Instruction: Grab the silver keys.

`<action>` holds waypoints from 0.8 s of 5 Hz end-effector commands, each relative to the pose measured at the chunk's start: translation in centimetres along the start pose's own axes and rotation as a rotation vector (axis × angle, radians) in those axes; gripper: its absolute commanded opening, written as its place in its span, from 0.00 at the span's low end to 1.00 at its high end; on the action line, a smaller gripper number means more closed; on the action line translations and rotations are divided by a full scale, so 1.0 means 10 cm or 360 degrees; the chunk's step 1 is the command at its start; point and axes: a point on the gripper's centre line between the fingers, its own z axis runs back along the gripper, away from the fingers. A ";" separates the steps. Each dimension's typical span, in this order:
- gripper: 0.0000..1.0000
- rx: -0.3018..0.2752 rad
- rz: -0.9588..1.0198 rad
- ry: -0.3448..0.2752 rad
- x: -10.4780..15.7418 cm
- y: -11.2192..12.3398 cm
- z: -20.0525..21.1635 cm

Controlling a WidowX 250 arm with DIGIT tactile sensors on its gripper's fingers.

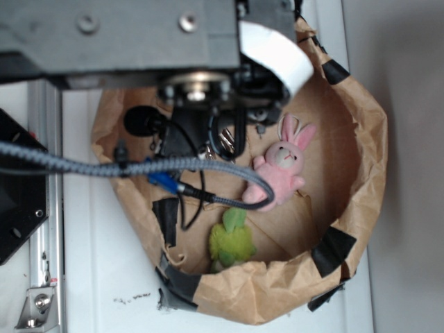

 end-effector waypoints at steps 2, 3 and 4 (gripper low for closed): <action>1.00 -0.0246 -0.0400 -0.0017 0.19 0.11 0.01; 1.00 -0.0337 -0.0778 -0.0120 0.15 0.10 -0.02; 1.00 -0.0352 -0.0928 -0.0173 0.11 0.08 -0.06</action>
